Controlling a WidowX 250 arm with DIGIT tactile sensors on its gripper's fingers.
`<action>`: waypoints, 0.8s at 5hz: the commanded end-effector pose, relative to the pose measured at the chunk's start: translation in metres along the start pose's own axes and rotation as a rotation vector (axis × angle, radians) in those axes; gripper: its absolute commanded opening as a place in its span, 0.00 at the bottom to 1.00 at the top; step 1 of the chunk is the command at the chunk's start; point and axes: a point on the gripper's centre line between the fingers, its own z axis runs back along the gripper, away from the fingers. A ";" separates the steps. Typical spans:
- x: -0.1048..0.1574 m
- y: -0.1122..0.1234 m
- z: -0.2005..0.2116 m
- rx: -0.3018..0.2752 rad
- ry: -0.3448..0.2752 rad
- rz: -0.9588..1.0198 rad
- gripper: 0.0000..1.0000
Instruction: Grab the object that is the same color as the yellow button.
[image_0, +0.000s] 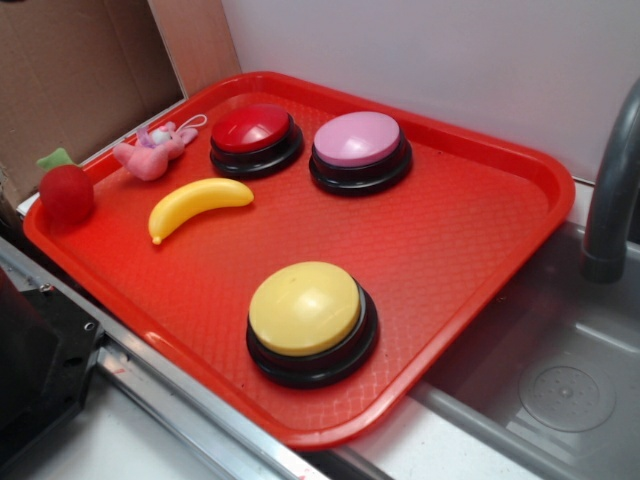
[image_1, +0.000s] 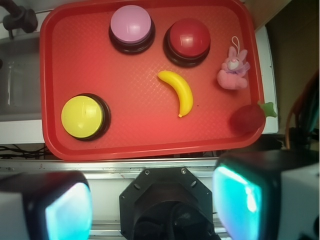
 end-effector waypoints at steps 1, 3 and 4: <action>0.000 0.000 0.000 0.000 0.000 0.000 1.00; 0.038 0.010 -0.034 -0.008 -0.018 0.003 1.00; 0.053 0.019 -0.056 0.006 -0.067 0.027 1.00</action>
